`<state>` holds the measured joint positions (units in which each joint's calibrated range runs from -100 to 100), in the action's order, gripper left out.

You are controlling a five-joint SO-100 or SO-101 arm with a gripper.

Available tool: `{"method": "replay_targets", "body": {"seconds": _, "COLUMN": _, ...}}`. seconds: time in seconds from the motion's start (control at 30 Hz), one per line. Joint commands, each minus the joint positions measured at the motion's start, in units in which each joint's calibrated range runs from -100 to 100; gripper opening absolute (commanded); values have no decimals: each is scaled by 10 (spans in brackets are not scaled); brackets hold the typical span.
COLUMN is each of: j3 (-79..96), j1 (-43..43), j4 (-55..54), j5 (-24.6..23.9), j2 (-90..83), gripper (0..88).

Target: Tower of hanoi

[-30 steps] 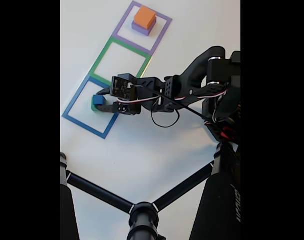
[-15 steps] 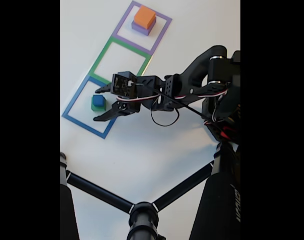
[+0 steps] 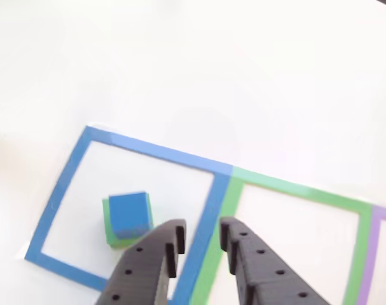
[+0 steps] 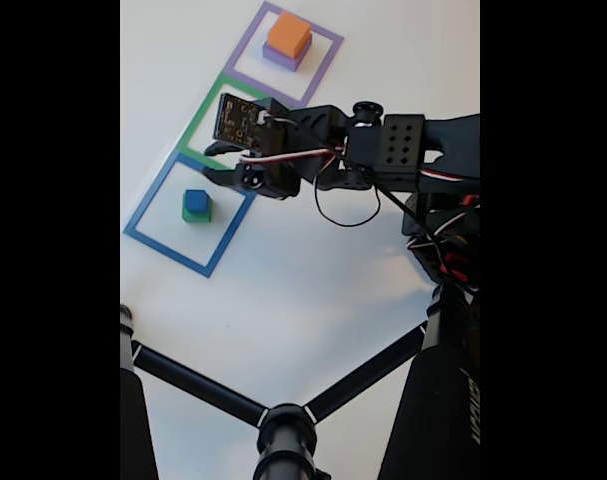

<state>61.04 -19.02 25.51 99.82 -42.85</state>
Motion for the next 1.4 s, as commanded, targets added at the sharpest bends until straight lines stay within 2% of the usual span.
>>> {"method": "replay_targets", "body": {"seconds": 0.0, "j3": -83, "j1": 76, "j4": 246, "j5": 2, "j2": -102, "gripper": 6}}
{"method": "replay_targets", "body": {"seconds": 0.1, "j3": -124, "j1": 147, "j4": 359, "j5": 2, "j2": -146, "gripper": 6}}
{"method": "replay_targets", "body": {"seconds": 0.5, "j3": -334, "j1": 309, "j4": 592, "j5": 2, "j2": -211, "gripper": 6}}
{"method": "replay_targets", "body": {"seconds": 0.67, "j3": -399, "j1": 370, "j4": 658, "j5": 2, "j2": -210, "gripper": 6}}
{"method": "replay_targets", "body": {"seconds": 0.87, "j3": -405, "j1": 462, "j4": 689, "j5": 2, "j2": -211, "gripper": 7}}
{"method": "replay_targets", "body": {"seconds": 0.97, "j3": -392, "j1": 503, "j4": 688, "j5": 2, "j2": -212, "gripper": 12}}
{"method": "replay_targets", "body": {"seconds": 1.1, "j3": -337, "j1": 539, "j4": 644, "j5": 2, "j2": -215, "gripper": 76}}
{"method": "replay_targets", "body": {"seconds": 1.27, "j3": -201, "j1": 568, "j4": 495, "j5": 2, "j2": -213, "gripper": 290}}
{"method": "replay_targets", "body": {"seconds": 1.37, "j3": -93, "j1": 580, "j4": 358, "j5": 2, "j2": -209, "gripper": 320}}
